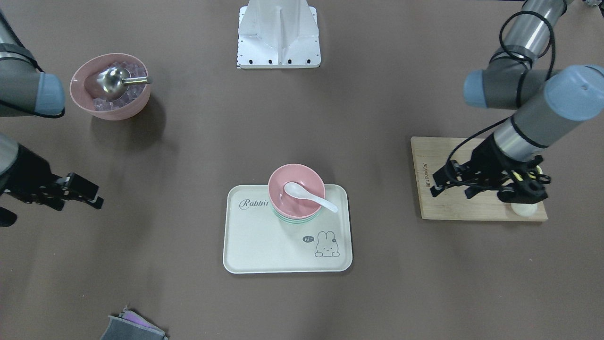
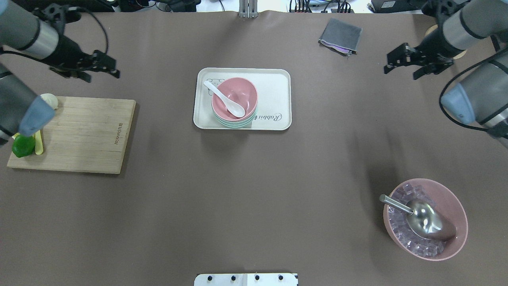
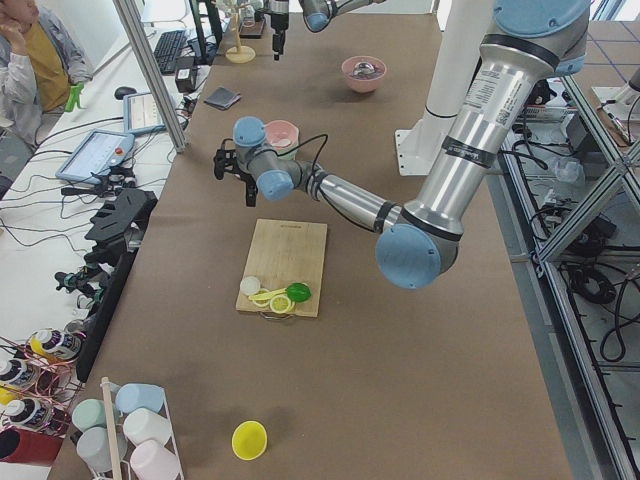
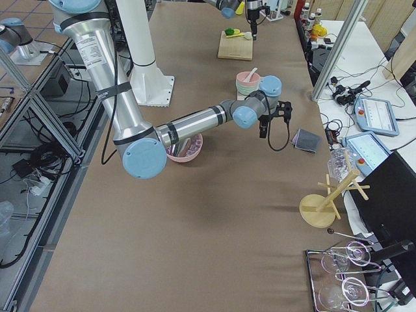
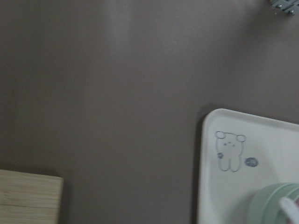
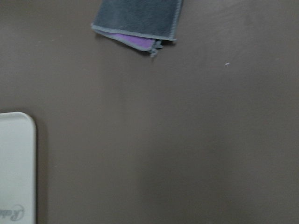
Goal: Stack pink bowl on green and place spoon
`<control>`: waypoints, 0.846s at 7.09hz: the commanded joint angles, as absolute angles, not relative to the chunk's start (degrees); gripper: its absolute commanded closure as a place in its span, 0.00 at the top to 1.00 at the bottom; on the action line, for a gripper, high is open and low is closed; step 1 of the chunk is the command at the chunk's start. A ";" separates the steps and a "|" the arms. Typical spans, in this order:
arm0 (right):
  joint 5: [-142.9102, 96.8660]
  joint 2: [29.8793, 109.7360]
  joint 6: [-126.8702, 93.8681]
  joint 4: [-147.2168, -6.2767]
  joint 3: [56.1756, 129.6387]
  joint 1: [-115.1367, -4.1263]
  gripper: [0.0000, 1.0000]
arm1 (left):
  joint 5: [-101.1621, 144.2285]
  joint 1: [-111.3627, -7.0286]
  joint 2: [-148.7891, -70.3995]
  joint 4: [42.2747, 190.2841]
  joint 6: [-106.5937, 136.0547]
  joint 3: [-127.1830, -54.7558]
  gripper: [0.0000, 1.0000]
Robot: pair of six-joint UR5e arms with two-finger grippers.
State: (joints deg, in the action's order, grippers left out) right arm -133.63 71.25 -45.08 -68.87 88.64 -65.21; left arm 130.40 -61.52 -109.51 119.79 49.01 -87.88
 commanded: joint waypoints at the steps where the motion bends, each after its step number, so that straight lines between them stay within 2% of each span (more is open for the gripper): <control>1: -131.75 80.04 -23.98 -69.08 87.37 -72.47 1.00 | 130.95 -70.09 -99.44 115.00 22.98 -87.98 0.98; 2: -132.53 80.42 -17.73 -73.87 87.02 -76.42 1.00 | 131.74 -74.83 -97.93 108.00 14.15 -88.07 0.98; 4: -131.67 79.89 -1.82 -89.41 86.57 -79.18 1.00 | 134.29 -83.55 -100.18 89.55 -6.32 -83.96 0.98; 6: -131.92 79.89 -0.79 -90.62 86.57 -80.86 1.00 | 134.30 -84.90 -98.80 89.38 -7.82 -82.97 0.98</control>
